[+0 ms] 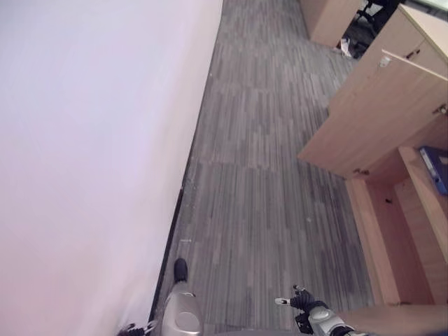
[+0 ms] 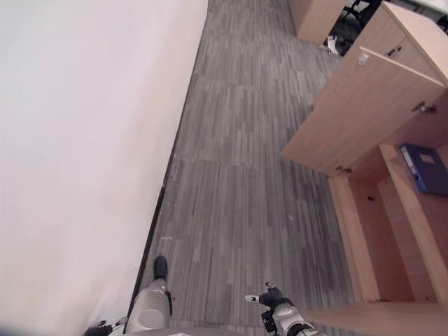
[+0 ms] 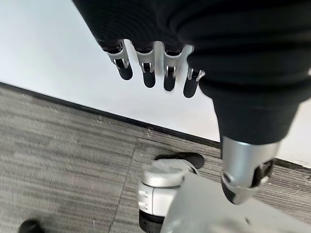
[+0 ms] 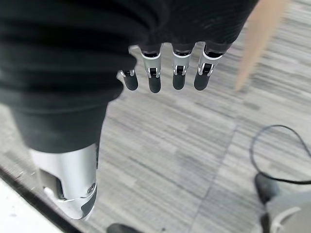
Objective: Put the empty folder in the office cabinet
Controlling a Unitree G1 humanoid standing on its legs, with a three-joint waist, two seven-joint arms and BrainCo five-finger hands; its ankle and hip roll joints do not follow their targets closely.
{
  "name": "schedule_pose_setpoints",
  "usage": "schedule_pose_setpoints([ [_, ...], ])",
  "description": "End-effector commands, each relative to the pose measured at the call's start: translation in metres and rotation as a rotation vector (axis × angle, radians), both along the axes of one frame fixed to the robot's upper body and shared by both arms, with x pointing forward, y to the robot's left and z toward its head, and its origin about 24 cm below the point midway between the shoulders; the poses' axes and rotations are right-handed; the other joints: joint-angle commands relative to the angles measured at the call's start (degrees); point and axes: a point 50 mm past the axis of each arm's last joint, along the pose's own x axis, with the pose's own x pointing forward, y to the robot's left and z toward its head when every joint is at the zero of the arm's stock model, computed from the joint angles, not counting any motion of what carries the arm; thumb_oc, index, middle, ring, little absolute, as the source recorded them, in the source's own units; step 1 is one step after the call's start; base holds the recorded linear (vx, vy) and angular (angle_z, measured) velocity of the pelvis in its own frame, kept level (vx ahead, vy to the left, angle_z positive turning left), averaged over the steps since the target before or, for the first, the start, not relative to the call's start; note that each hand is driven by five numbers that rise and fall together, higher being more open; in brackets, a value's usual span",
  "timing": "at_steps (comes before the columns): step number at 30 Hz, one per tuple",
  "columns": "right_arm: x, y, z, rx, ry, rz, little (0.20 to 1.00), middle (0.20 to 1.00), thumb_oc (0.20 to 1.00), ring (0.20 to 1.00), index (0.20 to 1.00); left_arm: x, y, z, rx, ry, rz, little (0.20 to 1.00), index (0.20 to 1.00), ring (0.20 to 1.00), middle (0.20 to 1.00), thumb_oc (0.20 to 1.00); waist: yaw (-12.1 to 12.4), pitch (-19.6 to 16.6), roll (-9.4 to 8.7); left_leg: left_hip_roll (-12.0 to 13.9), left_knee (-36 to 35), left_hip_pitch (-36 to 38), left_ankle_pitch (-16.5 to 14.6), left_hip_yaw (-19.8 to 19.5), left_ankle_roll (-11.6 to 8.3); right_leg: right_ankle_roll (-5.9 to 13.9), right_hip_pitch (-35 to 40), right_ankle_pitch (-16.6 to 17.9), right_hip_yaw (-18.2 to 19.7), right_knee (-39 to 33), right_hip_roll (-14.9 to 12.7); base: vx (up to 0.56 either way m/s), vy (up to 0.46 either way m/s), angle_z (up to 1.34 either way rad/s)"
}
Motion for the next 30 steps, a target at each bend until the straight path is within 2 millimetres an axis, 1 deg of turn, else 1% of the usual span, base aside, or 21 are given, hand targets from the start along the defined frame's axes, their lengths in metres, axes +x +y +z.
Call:
schedule_pose_setpoints([
  [1, -0.013, -0.03, 0.001, -0.054, 0.034, -0.049, 1.0, 1.0, 1.0, 1.0, 1.0, -0.003, 0.034, 0.012, 0.158, -0.023, 0.011, 1.0, 1.0, 1.0, 1.0, 1.0, 1.1, -2.0, 4.31, -2.4, 2.0, 4.2, -8.8, -3.6, -1.34, 2.42, -7.4, -2.7, 2.1, 9.6, -6.2, 0.59, 0.983, 0.52],
  [2, -0.017, -0.028, 0.0, -0.042, 0.04, -0.061, 1.0, 1.0, 1.0, 1.0, 1.0, -0.006, 0.034, 0.012, 0.155, -0.009, 0.007, 1.0, 1.0, 1.0, 1.0, 1.0, -0.4, -2.3, 4.07, -7.4, 1.7, 7.1, -11.4, -4.4, 1.29, 4.09, -8.3, 2.9, 4.3, 18.2, -11.8, 0.25, 0.434, 0.41],
  [3, -0.017, -0.028, 0.0, -0.042, 0.04, -0.061, 1.0, 1.0, 1.0, 1.0, 1.0, -0.006, 0.034, 0.012, 0.155, -0.008, 0.007, 1.0, 1.0, 1.0, 1.0, 1.0, -0.4, -2.2, 3.82, -7.8, 1.6, 7.2, -11.4, -4.4, 1.5, 4.21, -8.4, 2.9, 4.4, 18.6, -12.4, 0.35, 0.614, 0.44],
  [4, -0.019, -0.027, -0.001, -0.035, 0.038, -0.073, 1.0, 1.0, 1.0, 1.0, 1.0, -0.008, 0.034, 0.012, 0.151, 0.0, 0.004, 1.0, 1.0, 1.0, 1.0, 1.0, -1.5, -2.3, 4.0, -9.7, 1.2, 9.1, -12.3, -5.2, 2.51, 4.24, -9.0, 5.6, 6.5, 22.2, -14.4, 0.21, 0.403, 0.55],
  [5, -0.02, -0.026, -0.001, -0.027, 0.034, -0.084, 1.0, 1.0, 1.0, 1.0, 1.0, -0.01, 0.035, 0.012, 0.152, 0.012, -0.005, 1.0, 1.0, 1.0, 1.0, 1.0, -2.4, -2.1, 3.94, -11.6, 0.6, 11.1, -13.1, -5.9, 3.6, 4.21, -10.1, 6.5, 8.6, 25.6, -16.5, 0.2, 0.401, 0.67],
  [6, -0.02, -0.026, -0.001, -0.028, 0.035, -0.083, 1.0, 1.0, 1.0, 1.0, 1.0, -0.011, 0.035, 0.012, 0.152, 0.013, -0.004, 1.0, 1.0, 1.0, 1.0, 1.0, -2.2, -2.0, 3.63, -12.1, 0.4, 11.3, -13.1, -5.7, 3.8, 4.35, -10.6, 6.3, 9.3, 26.3, -17.2, 0.22, 0.462, 0.79],
  [7, -0.023, -0.026, -0.002, -0.021, 0.036, -0.092, 1.0, 1.0, 1.0, 1.0, 1.0, -0.012, 0.037, 0.012, 0.158, 0.025, -0.02, 1.0, 1.0, 1.0, 1.0, 1.0, -3.5, -1.3, 3.76, -13.9, -1.1, 14.3, -13.8, -6.1, 4.7, 4.06, -13.6, 6.8, 12.2, 30.4, -19.3, 0.18, 0.337, 0.27],
  [8, -0.022, -0.025, -0.001, -0.019, 0.034, -0.083, 1.0, 1.0, 1.0, 1.0, 1.0, -0.011, 0.037, 0.012, 0.162, 0.023, -0.016, 1.0, 1.0, 1.0, 1.0, 1.0, -3.6, -0.8, 3.91, -14.1, -1.8, 15.2, -13.9, -6.2, 4.82, 3.81, -15.1, 6.2, 12.2, 31.2, -19.1, 0.27, 0.381, -0.06],
  [9, -0.014, -0.024, 0.001, -0.017, 0.011, -0.06, 1.0, 1.0, 1.0, 1.0, 1.0, -0.009, 0.036, 0.012, 0.167, 0.009, -0.015, 1.0, 1.0, 1.0, 1.0, 1.0, -3.5, 0.3, 4.54, -14.3, -2.6, 16.4, -13.4, -6.6, 5.17, 3.78, -17.1, 5.4, 10.0, 30.8, -17.6, 0.18, 0.141, -0.35],
  [12, -0.007, -0.026, 0.003, -0.023, -0.006, -0.063, 1.0, 1.0, 1.0, 1.0, 1.0, -0.01, 0.031, 0.01, 0.154, 0.012, -0.015, 1.0, 1.0, 1.0, 1.0, 1.0, -3.8, 2.3, 6.14, -14.8, -2.1, 18.0, -13.6, -9.1, 4.83, 4.34, -18.6, 5.4, 3.1, 27.0, -13.9, 0.13, 0.046, -0.01],
  [13, -0.005, -0.026, 0.004, -0.022, -0.01, -0.061, 1.0, 1.0, 1.0, 1.0, 1.0, -0.01, 0.028, 0.009, 0.146, 0.014, -0.022, 1.0, 1.0, 1.0, 1.0, 1.0, -4.3, 2.7, 6.7, -14.5, -1.5, 18.4, -13.8, -10.5, 4.47, 4.73, -18.3, 6.3, -0.5, 24.3, -12.2, 0.14, -0.054, 0.61],
  [14, -0.003, -0.026, 0.004, -0.023, -0.016, -0.063, 1.0, 1.0, 1.0, 1.0, 1.0, -0.011, 0.026, 0.008, 0.133, 0.023, -0.034, 1.0, 1.0, 1.0, 1.0, 1.0, -4.4, 3.0, 6.71, -14.3, -0.5, 18.6, -14.6, -11.5, 3.72, 5.53, -20.4, 7.8, -5.3, 20.0, -9.9, 0.11, -0.075, 0.38],
  [16, -0.003, -0.029, 0.005, -0.033, -0.018, -0.073, 1.0, 1.0, 1.0, 1.0, 1.0, -0.009, 0.024, 0.007, 0.124, 0.024, -0.055, 1.0, 1.0, 1.0, 1.0, 1.0, -5.1, 2.9, 6.75, -13.7, 0.1, 18.2, -15.1, -11.3, 3.23, 5.95, -21.9, 9.9, -8.9, 14.1, -7.4, 0.07, -0.069, 0.4],
  [18, -0.005, -0.03, 0.004, -0.034, -0.013, -0.075, 1.0, 1.0, 1.0, 1.0, 1.0, -0.01, 0.027, 0.008, 0.13, 0.032, -0.062, 1.0, 1.0, 1.0, 1.0, 1.0, -4.6, 2.6, 6.16, -13.2, 1.2, 17.6, -15.3, -11.1, 2.48, 6.38, -24.4, 12.1, -9.4, 7.6, -6.0, 0.11, -0.102, 0.38],
  [20, -0.006, -0.029, 0.004, -0.031, -0.008, -0.077, 1.0, 1.0, 1.0, 1.0, 1.0, -0.012, 0.028, 0.009, 0.135, 0.041, -0.066, 1.0, 1.0, 1.0, 1.0, 1.0, -4.4, 2.4, 6.0, -12.9, 1.7, 17.4, -15.4, -11.1, 2.34, 6.38, -24.4, 13.3, -10.4, 6.0, -6.1, 0.13, -0.089, 0.17],
  [22, -0.012, -0.03, 0.002, -0.032, 0.004, -0.09, 1.0, 1.0, 1.0, 1.0, 1.0, -0.013, 0.031, 0.009, 0.14, 0.054, -0.081, 1.0, 1.0, 1.0, 1.0, 1.0, -4.3, 1.9, 5.42, -12.6, 1.9, 17.6, -16.1, -9.8, 2.05, 6.07, -22.5, 12.8, -12.4, 2.3, -4.8, 0.19, -0.094, 0.15],
  [24, -0.019, -0.032, 0.001, -0.035, 0.023, -0.108, 1.0, 1.0, 1.0, 1.0, 1.0, -0.011, 0.035, 0.011, 0.151, 0.062, -0.107, 1.0, 1.0, 1.0, 1.0, 1.0, -4.7, 0.5, 4.6, -12.6, 2.3, 17.6, -17.3, -7.7, 2.06, 4.87, -19.7, 10.8, -12.7, -2.4, -1.9, 0.19, -0.077, -0.01],
  [25, -0.024, -0.034, 0.0, -0.042, 0.037, -0.118, 1.0, 1.0, 1.0, 1.0, 1.0, -0.009, 0.035, 0.011, 0.153, 0.063, -0.121, 1.0, 1.0, 1.0, 1.0, 1.0, -5.5, -0.3, 4.3, -13.0, 2.1, 17.8, -17.8, -6.7, 2.42, 4.27, -18.9, 9.7, -12.5, -3.1, -0.7, 0.23, -0.048, -0.07],
  [28, -0.03, -0.036, -0.001, -0.047, 0.054, -0.124, 1.0, 1.0, 1.0, 1.0, 1.0, -0.014, 0.036, 0.011, 0.151, 0.074, -0.104, 1.0, 1.0, 1.0, 1.0, 1.0, -5.5, -1.7, 4.43, -12.5, 0.7, 18.6, -18.2, -5.5, 2.48, 2.2, -19.5, 6.7, -9.4, -2.9, 1.1, 0.29, -0.08, -0.22],
  [29, -0.031, -0.038, -0.001, -0.045, 0.055, -0.139, 1.0, 1.0, 1.0, 1.0, 1.0, -0.013, 0.034, 0.01, 0.147, 0.075, -0.105, 1.0, 1.0, 1.0, 1.0, 1.0, -6.1, -2.5, 4.95, -11.7, 0.2, 18.9, -19.0, -5.4, 2.34, -0.14, -19.6, 3.0, -8.8, -2.9, 2.5, 0.23, -0.107, -0.45],
  [30, -0.031, -0.038, -0.001, -0.046, 0.055, -0.139, 1.0, 1.0, 1.0, 1.0, 1.0, -0.014, 0.033, 0.01, 0.147, 0.075, -0.105, 1.0, 1.0, 1.0, 1.0, 1.0, -6.1, -2.6, 4.98, -11.7, 0.2, 18.8, -19.1, -5.4, 2.29, -0.25, -19.7, 2.8, -8.8, -2.7, 2.6, 0.14, -0.075, -0.39],
])
